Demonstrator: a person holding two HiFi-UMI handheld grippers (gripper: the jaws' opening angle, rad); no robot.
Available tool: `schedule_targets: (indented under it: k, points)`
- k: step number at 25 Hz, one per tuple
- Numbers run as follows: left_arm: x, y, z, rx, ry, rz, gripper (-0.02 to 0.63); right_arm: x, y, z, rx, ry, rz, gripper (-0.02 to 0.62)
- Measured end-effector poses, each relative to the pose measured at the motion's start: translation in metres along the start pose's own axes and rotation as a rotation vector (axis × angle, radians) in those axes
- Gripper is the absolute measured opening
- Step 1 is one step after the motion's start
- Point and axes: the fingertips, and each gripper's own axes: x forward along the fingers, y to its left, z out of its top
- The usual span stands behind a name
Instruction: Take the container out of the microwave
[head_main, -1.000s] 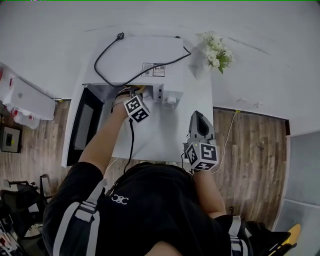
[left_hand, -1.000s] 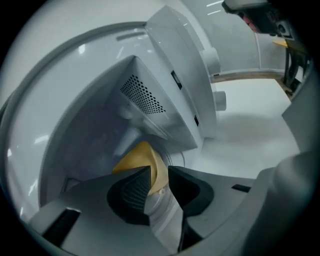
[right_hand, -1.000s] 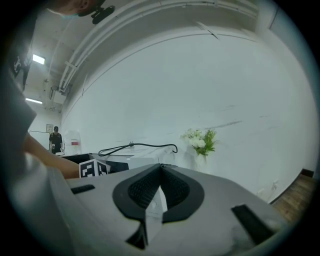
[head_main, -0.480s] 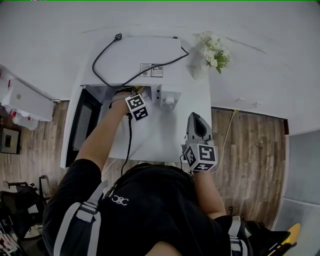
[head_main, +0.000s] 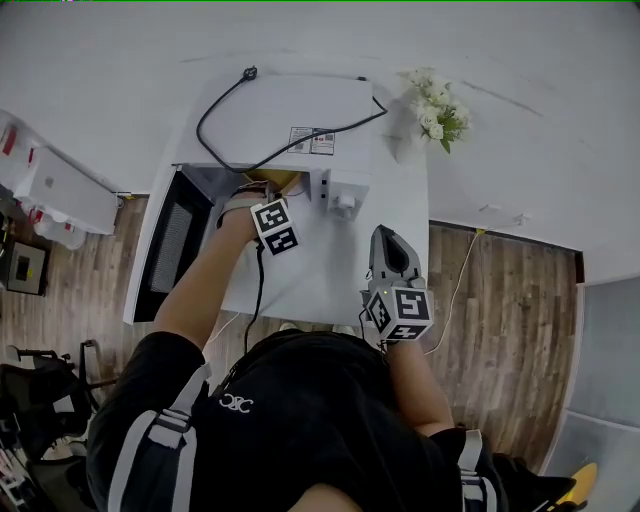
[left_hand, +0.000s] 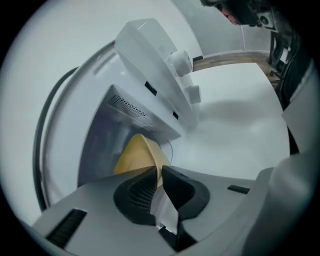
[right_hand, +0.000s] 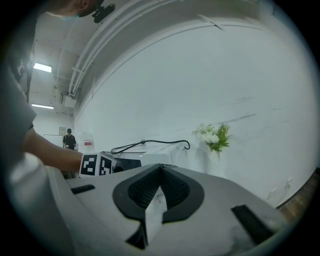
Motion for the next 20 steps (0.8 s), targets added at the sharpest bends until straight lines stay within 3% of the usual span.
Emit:
schedule_targets:
  k: [11,20]
  points:
    - [-0.069,-0.021,-0.009,-0.033,0.033,0.037,0.051,0.015,0.034,-0.005,-0.005,0.017,0.169,0.005]
    - [-0.124,-0.049,-0.038,-0.148,0.074,0.049,0.051,0.028,0.071,-0.012,-0.018,0.022,0.287,0.003]
